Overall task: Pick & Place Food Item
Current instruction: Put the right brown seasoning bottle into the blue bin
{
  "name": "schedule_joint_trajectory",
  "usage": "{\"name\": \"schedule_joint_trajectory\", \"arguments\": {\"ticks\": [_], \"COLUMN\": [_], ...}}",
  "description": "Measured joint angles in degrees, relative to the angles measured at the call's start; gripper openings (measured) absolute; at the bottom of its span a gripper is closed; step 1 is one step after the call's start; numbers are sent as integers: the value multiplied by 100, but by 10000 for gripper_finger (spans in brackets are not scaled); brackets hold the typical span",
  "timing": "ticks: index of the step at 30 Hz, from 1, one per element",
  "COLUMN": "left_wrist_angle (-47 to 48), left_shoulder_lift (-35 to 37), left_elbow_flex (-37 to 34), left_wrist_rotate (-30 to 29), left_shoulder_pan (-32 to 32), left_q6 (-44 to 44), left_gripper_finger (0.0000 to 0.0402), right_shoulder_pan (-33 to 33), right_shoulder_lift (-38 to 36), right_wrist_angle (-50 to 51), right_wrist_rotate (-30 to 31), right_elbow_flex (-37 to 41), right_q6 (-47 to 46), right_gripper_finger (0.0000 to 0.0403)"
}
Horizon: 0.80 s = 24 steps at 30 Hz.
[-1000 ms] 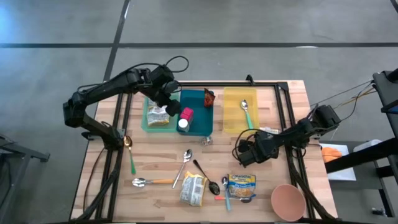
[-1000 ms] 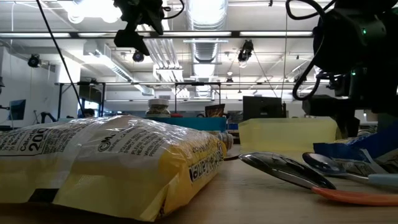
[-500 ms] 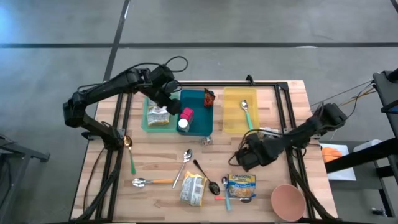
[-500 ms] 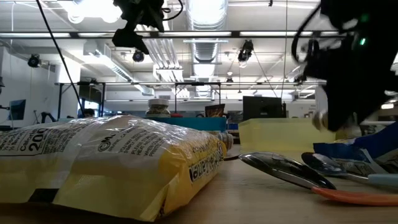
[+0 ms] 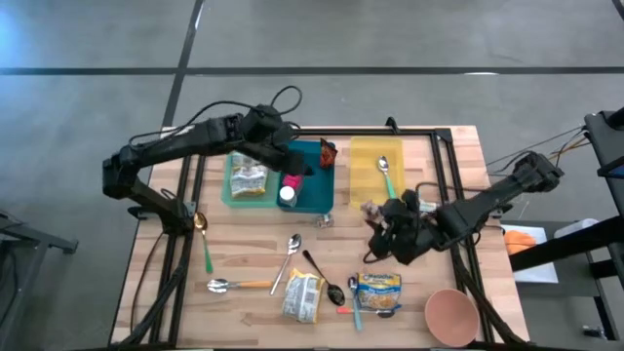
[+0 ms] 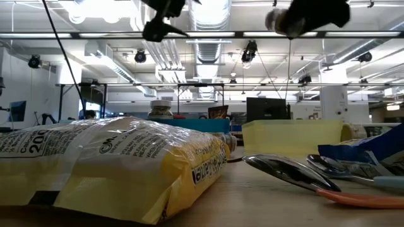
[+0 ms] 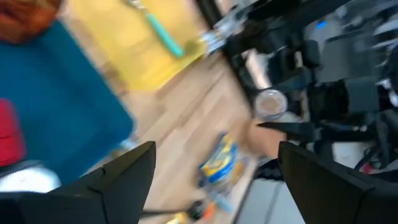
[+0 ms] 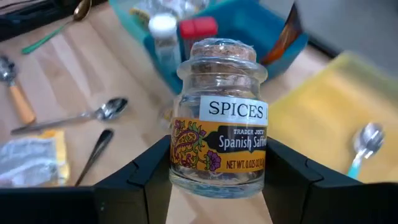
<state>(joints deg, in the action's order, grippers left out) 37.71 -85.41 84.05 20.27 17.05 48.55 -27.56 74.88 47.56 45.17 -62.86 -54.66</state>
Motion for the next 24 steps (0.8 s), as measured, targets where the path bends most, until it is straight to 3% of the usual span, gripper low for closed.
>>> {"name": "schedule_joint_trajectory", "arguments": {"ticks": [6,15,24], "left_wrist_angle": [-1313,-1377,-1541], "left_shoulder_lift": [-245,-424,-643], "left_elbow_flex": [-201,-196,-201], "left_wrist_rotate": [187,186,301], "left_shoulder_pan": [-239,-289,-484], "left_q6": [688,834,872], "left_gripper_finger": [341,341,341], "right_shoulder_pan": [533,980,1260], "right_shoulder_lift": [189,629,623], "right_wrist_angle": [-24,-510,-1695], "right_wrist_rotate": [-44,-327,-755], "right_elbow_flex": [-462,-782,-803], "right_q6": [1114,1962,3203], "right_gripper_finger": [187,187,187]}}
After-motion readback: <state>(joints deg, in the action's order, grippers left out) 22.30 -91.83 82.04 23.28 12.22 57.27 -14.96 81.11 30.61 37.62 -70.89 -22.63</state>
